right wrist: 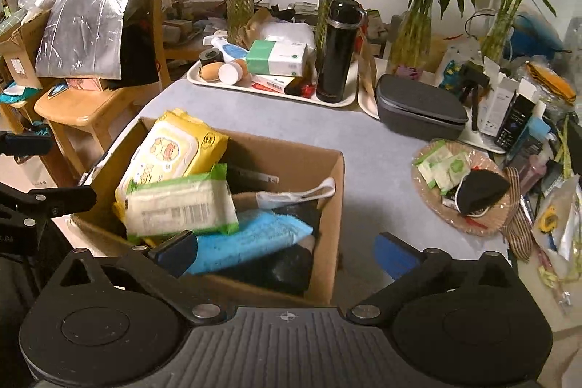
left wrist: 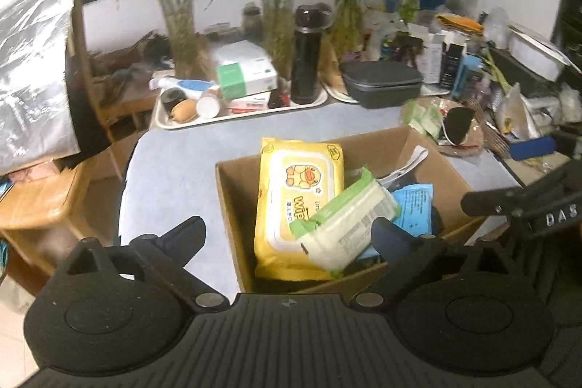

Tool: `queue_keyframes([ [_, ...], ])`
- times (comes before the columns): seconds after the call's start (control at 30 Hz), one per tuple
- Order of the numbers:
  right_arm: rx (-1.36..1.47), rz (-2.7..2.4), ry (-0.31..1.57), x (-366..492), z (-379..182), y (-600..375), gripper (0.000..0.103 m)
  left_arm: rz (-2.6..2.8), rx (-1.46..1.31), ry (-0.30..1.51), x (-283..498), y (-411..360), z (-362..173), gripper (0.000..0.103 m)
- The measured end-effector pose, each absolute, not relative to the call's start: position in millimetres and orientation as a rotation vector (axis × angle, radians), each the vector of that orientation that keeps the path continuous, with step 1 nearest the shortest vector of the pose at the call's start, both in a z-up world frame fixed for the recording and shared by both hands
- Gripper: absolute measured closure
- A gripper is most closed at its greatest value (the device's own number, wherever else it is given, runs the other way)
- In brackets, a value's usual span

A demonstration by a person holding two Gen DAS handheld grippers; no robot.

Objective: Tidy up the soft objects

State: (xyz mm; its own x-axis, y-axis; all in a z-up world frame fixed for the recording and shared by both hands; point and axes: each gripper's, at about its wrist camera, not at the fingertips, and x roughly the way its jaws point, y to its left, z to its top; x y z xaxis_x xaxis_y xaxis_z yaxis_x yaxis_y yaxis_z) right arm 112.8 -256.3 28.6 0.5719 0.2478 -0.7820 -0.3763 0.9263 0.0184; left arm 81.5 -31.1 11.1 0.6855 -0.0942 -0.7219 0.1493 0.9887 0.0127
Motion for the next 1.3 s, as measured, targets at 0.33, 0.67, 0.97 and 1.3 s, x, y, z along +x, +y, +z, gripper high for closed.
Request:
queue_keyframes([
  [0.33,-0.212,0.334,0.913,89,13,-254,0.0,-0.04,0.032,0.895,66,-32,-1,0.0],
  [0.67,-0.195,0.313,0.923,75,-2,-255,0.0,-0.016,-0.007,0.939,55,-26,-9,0.0],
  [0.97,-0.174,0.301,0.932,71,-13,-252,0.0,-0.003,-0.031,0.963,51,-18,-21,0.0],
  [1.3,-0.22,0.285,0.945,73,-23,-244,0.0,-0.005,-0.001,0.978,46,-20,-28,0.0],
])
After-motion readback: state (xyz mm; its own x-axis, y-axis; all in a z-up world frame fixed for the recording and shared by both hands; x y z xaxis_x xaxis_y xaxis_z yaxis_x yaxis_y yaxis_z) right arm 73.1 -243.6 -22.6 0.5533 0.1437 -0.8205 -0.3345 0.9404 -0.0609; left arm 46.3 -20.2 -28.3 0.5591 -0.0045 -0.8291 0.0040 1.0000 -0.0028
